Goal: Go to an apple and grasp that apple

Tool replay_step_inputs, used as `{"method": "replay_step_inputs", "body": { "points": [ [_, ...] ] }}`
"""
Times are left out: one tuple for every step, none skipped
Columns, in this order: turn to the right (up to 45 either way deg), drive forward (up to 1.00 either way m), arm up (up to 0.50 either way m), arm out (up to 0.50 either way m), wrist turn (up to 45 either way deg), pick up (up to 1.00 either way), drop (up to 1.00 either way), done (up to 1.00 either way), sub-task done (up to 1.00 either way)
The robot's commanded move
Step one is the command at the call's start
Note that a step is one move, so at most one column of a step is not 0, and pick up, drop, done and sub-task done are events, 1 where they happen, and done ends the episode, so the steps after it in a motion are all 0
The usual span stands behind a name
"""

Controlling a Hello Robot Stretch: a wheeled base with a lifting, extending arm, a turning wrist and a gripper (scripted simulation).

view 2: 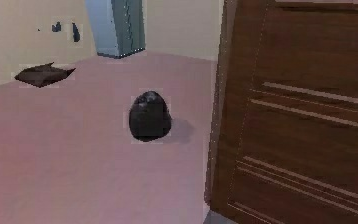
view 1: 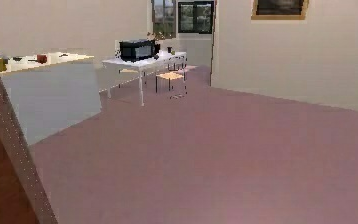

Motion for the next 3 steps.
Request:
{"method": "replay_step_inputs", "body": {
  "points": [
    [15.0, 0.00, 0.00, 0.00, 0.0, 0.00, 0.00, 0.00, 0.00],
    [0.0, 0.60, 0.00, 0.00, 0.0, 0.00, 0.00, 0.00, 0.00],
    [-45.0, 0.00, 0.00, 0.00, 0.0, 0.00, 0.00, 0.00, 0.00]
  ]
}}
